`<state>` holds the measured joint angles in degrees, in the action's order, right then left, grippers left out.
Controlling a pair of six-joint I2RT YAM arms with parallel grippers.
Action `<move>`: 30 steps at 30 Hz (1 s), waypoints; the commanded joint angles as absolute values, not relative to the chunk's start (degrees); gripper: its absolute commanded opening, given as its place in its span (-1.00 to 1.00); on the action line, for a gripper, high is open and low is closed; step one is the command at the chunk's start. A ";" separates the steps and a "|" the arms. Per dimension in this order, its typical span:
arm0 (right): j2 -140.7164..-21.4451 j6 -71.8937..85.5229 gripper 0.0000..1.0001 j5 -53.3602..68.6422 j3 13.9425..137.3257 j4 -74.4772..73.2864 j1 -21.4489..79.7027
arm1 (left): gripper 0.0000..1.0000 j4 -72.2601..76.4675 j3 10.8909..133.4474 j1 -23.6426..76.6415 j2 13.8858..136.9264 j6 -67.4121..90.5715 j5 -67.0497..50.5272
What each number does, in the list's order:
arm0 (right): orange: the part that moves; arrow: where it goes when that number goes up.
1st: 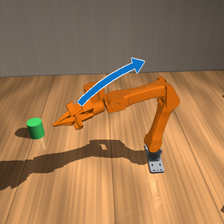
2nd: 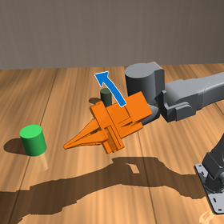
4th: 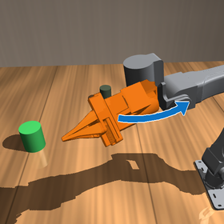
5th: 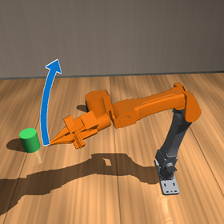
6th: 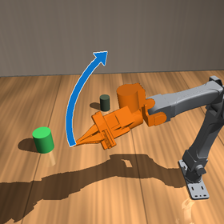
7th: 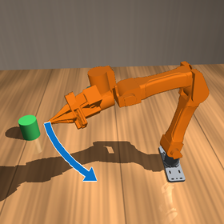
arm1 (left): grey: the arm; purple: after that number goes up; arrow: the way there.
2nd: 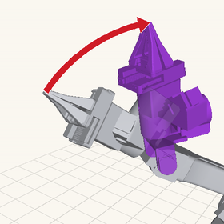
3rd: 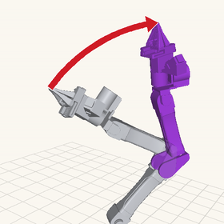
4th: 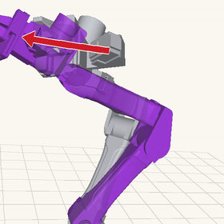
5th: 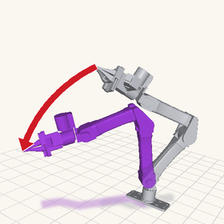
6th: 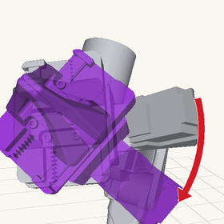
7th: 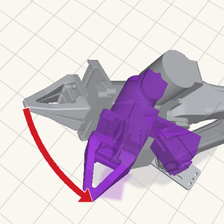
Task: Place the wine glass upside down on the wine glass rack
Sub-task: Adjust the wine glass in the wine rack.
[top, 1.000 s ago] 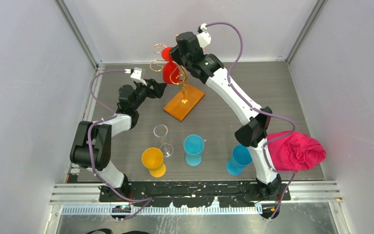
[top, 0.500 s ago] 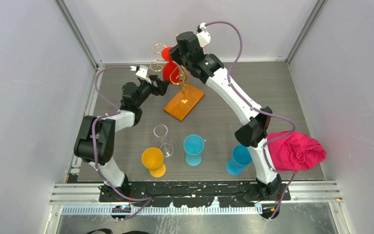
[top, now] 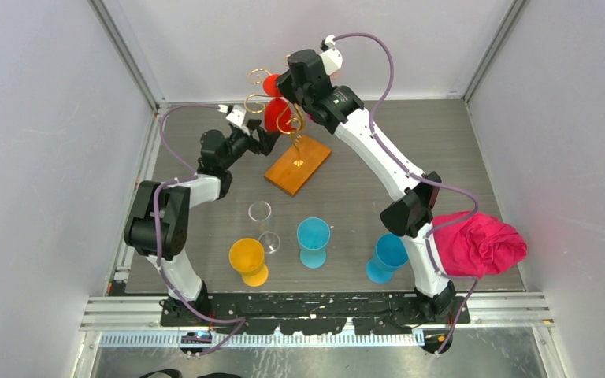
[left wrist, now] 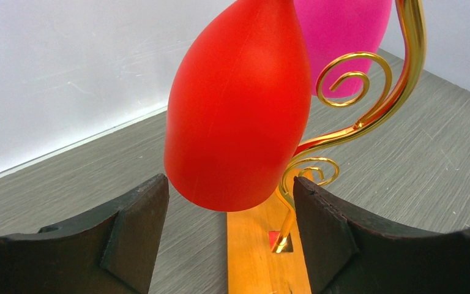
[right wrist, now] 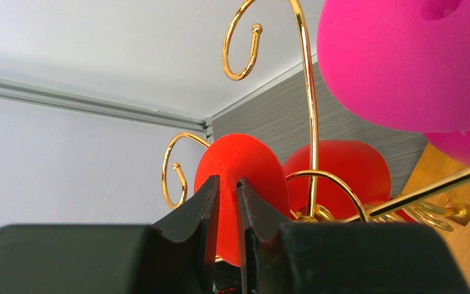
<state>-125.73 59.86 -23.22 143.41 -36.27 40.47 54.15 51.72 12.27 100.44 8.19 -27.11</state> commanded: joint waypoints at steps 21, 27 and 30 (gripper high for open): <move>-125.15 56.94 -0.54 -22.94 146.16 -38.50 39.22 | 0.98 65.84 51.77 12.74 101.64 -1.48 -20.48; -125.32 56.79 -0.54 -22.61 146.32 -38.53 39.14 | 0.99 61.18 53.67 12.74 101.04 1.01 -23.52; -125.35 56.71 -0.54 -22.55 146.32 -38.43 39.13 | 1.00 61.78 54.10 12.74 101.16 1.60 -25.54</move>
